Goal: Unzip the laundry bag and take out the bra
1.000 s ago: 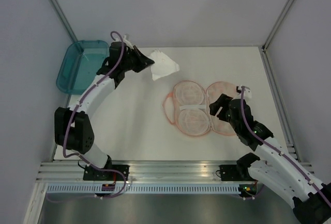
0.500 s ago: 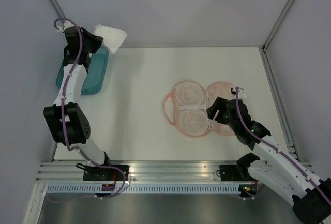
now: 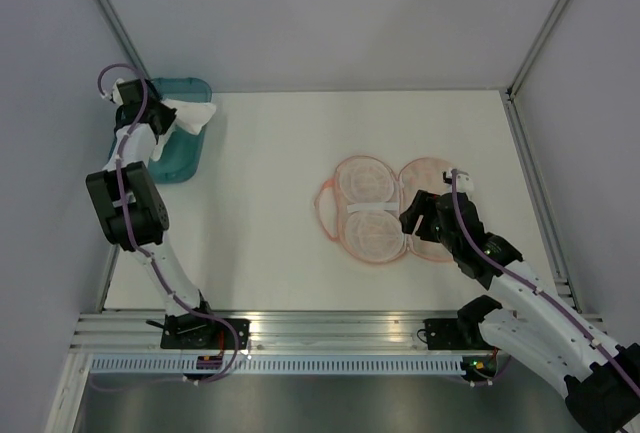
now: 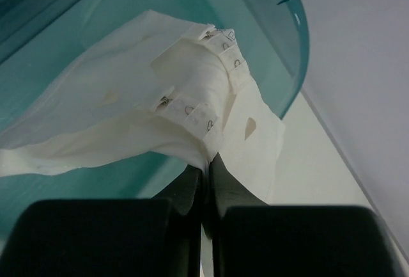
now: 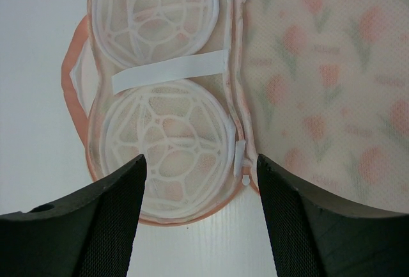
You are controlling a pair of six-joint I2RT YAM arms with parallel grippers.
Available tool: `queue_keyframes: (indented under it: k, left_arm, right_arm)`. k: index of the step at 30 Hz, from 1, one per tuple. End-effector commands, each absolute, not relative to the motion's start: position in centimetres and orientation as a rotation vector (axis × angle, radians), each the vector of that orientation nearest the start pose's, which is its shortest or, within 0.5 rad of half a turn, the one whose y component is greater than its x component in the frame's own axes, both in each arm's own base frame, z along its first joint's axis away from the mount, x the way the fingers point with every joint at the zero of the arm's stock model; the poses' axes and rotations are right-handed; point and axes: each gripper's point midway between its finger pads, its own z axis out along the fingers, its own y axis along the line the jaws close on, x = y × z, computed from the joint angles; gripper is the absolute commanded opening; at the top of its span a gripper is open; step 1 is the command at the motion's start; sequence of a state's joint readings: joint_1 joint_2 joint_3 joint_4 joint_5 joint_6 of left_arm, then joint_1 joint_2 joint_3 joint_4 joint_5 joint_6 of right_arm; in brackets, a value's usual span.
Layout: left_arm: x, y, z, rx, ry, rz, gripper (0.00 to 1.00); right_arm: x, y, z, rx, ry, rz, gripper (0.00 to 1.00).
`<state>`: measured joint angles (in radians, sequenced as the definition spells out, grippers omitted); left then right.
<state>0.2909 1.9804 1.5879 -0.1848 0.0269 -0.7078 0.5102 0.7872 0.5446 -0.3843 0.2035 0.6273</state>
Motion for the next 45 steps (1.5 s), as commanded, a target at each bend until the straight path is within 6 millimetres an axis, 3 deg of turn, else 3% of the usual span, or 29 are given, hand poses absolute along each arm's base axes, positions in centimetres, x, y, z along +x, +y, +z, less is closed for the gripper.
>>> queue_keyframes:
  k: [1,7,10,12,15,17,18,20,21,23,24,25,28,29,30,32,36,38,43,44,45]
  left_arm:
    - [55.3,15.9,16.9,-0.98,1.871,-0.17,0.02]
    - [54.6,17.9,18.3,-0.963,1.834,-0.08,0.02]
    - [54.6,18.3,16.3,-0.998,1.895,-0.057,0.02]
    - [54.8,18.4,13.6,-1.029,1.961,-0.058,0.02]
    - [54.2,17.7,10.3,-1.08,2.047,-0.095,0.02]
    - [54.3,16.6,9.3,-1.082,2.08,-0.165,0.07]
    - [54.2,16.2,9.0,-1.083,2.092,-0.192,0.35]
    - [54.2,15.0,8.9,-1.097,2.1,-0.273,0.7]
    - [53.6,14.5,8.3,-1.12,2.114,-0.299,0.96]
    - [53.8,13.1,10.0,-1.122,2.069,-0.394,0.99]
    - [53.0,12.4,9.7,-1.139,2.075,-0.423,1.0]
    - [52.9,11.7,11.7,-1.135,2.036,-0.473,1.0]
    - [51.8,9.2,13.1,-1.122,1.992,-0.595,1.0]
    - [51.3,8.4,15.2,-1.098,1.958,-0.618,1.0]
    - [50.7,7.3,14.8,-1.12,1.956,-0.65,1.0]
    - [50.1,5.8,16.9,-1.089,1.938,-0.697,1.0]
    - [48.7,0.7,19.1,-0.996,1.966,-0.805,1.0]
    - [47.6,-0.8,20.2,-0.941,1.969,-0.802,1.0]
    - [44.8,-7.2,20.9,-0.792,2.019,-0.896,1.0]
    - [44.0,-8.2,20.4,-0.775,2.043,-0.906,1.0]
    - [43.0,-10.5,20.4,-0.72,2.071,-0.933,0.99]
  right_arm:
    - [24.1,12.2,13.0,0.227,2.203,0.418,0.75]
    - [24.3,12.6,12.7,0.221,2.213,0.429,0.74]
    - [24.4,12.8,12.7,0.219,2.218,0.434,0.74]
    - [24.4,12.9,12.9,0.217,2.215,0.44,0.74]
    - [24.2,12.7,13.1,0.215,2.209,0.435,0.74]
    - [24.1,12.6,13.0,0.211,2.212,0.432,0.74]
    - [24.0,12.6,13.0,0.21,2.214,0.432,0.74]
    - [24.0,12.6,12.9,0.209,2.216,0.43,0.75]
    - [24.0,12.5,12.9,0.211,2.213,0.431,0.76]
    - [24.1,12.5,13.0,0.213,2.205,0.432,0.77]
    - [24.1,12.5,13.0,0.213,2.205,0.432,0.78]
    - [24.2,12.4,13.1,0.216,2.198,0.426,0.79]
    - [24.6,12.1,13.5,0.238,2.184,0.404,0.79]
    - [24.9,11.6,13.5,0.265,2.172,0.373,0.8]
    - [25.0,11.2,13.4,0.294,2.171,0.351,0.8]
    - [25.5,10.3,13.2,0.357,2.15,0.298,0.81]
    - [26.3,9.4,11.9,0.446,2.162,0.208,0.83]
    - [26.5,8.8,10.7,0.493,2.174,0.155,0.84]
    - [26.7,7.0,8.7,0.631,2.163,0.021,0.85]
    - [26.6,6.5,8.4,0.667,2.152,-0.008,0.85]
    - [26.5,5.4,8.4,0.725,2.113,-0.065,0.85]
